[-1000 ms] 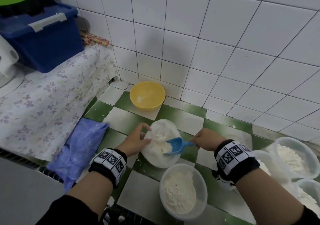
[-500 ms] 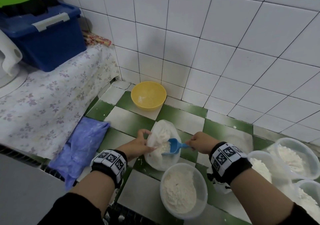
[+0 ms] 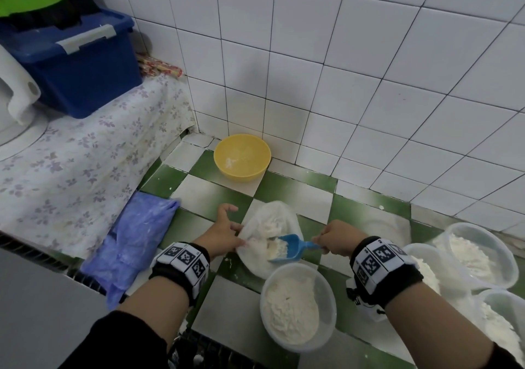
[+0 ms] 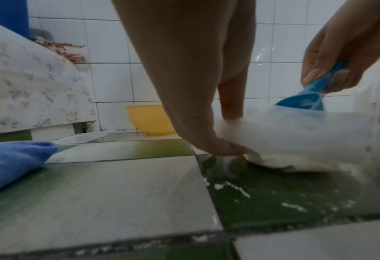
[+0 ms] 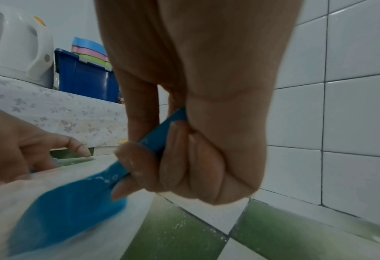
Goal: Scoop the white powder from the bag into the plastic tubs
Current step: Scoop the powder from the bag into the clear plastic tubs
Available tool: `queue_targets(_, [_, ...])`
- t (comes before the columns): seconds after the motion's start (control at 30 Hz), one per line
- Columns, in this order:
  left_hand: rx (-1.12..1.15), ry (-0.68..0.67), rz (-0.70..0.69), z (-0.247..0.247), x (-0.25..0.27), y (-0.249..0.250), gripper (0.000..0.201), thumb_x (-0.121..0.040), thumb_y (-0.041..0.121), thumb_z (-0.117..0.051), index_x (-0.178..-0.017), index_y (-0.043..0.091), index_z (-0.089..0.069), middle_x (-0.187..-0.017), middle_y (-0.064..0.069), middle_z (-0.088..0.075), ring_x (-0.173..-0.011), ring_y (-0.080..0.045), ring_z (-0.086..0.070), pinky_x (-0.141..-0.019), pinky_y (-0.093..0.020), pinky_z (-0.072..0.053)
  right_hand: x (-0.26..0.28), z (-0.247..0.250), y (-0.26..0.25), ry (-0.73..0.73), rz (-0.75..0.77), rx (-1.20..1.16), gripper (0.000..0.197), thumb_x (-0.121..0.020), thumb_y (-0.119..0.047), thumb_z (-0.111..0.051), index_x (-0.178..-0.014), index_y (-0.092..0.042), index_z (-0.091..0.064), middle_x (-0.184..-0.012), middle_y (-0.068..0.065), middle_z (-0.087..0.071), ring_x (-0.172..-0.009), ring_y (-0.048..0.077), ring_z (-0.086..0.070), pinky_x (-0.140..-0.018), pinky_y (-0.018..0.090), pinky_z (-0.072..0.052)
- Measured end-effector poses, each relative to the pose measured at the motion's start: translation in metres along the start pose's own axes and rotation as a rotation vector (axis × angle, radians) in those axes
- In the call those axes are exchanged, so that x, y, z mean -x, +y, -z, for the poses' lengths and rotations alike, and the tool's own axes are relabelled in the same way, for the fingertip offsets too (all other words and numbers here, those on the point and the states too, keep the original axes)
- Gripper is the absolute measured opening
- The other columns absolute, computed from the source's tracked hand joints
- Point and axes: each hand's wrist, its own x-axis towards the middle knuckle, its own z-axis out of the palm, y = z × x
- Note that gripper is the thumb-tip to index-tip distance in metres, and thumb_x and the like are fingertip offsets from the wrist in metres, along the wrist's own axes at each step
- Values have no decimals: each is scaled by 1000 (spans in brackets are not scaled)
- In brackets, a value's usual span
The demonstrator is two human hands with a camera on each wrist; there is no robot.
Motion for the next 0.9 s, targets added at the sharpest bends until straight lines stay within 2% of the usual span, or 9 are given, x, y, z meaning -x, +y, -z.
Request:
queue_targets(0.13, [44, 163, -75, 6, -5, -3, 63, -88, 5, -67, -122, 33, -23, -122, -5, -56, -115, -27, -56, -101, -50, -48, 3, 1, 3, -7, 32, -24, 32, -94, -29, -51, -64, -19, -51, -63, -5, -50, -54, 5, -45, -51, 13, -36])
queue_targets(0.23, [31, 97, -13, 10, 1, -5, 69, -83, 22, -76, -123, 30, -21, -118, -7, -55, -106, -26, -61, -91, -41, -54, 8, 9, -1, 35, 83, -27, 38, -96, -28, -51, -60, -15, -54, -60, -4, -49, -53, 7, -42, -50, 16, -34])
queue_targets(0.3, [-6, 33, 25, 8, 6, -7, 78, -78, 25, -81, -124, 29, -18, -113, -7, -56, -100, -24, -63, -84, -36, -57, 9, 15, -7, 69, 105, 3, 37, -96, -26, -50, -61, -15, -55, -61, -3, -49, -54, 8, -42, -50, 17, -34])
queue_targets(0.4, [-46, 28, 36, 2, 5, -11, 83, -78, 18, -82, -127, 27, -16, -112, -6, -58, -100, -22, -62, -88, -37, -57, 5, 17, -19, 73, 117, 97, 35, -95, -24, -51, -62, -13, -55, -62, -2, -49, -55, 9, -42, -48, 18, -33])
queue_targets(0.5, [-16, 54, 34, -4, -1, -14, 82, -81, 9, -77, -134, 26, -16, -109, -4, -60, -100, -19, -61, -96, -41, -53, 0, 14, -25, 32, 105, 104, 26, -94, -24, -53, -81, -6, -67, -64, -1, -53, -55, 9, -44, -51, 19, -37])
queue_targets(0.57, [40, 17, 32, -5, -2, -14, 82, -82, 6, -74, -136, 29, -16, -110, -4, -64, -101, -20, -63, -97, -44, -52, -2, 10, -24, 4, 99, 93, 28, -95, -25, -52, -87, -4, -68, -67, 0, -54, -56, 8, -44, -54, 18, -37])
queue_targets(0.7, [86, -61, 17, -4, -2, -14, 84, -82, 4, -74, -135, 34, -16, -114, -8, -67, -107, -25, -65, -97, -51, -51, -4, 3, -16, -4, 61, 0, 34, -94, -27, -53, -64, -12, -55, -61, -1, -49, -51, 8, -40, -49, 17, -34])
queue_targets(0.8, [102, -43, 2, 0, -2, -16, 86, -83, 7, -74, -140, 31, -15, -113, -9, -68, -107, -26, -65, -99, -50, -50, -3, 1, -12, -27, 60, -20, 37, -95, -25, -52, -61, -14, -54, -59, -2, -47, -49, 7, -37, -47, 16, -30])
queue_targets(0.9, [164, -24, 20, 3, -2, -19, 86, -85, 3, -70, -144, 26, -13, -116, -15, -66, -108, -29, -64, -95, -50, -53, -2, 0, -10, -23, 60, -40, 36, -96, -26, -52, -61, -14, -53, -58, -3, -46, -48, 7, -36, -45, 15, -29])
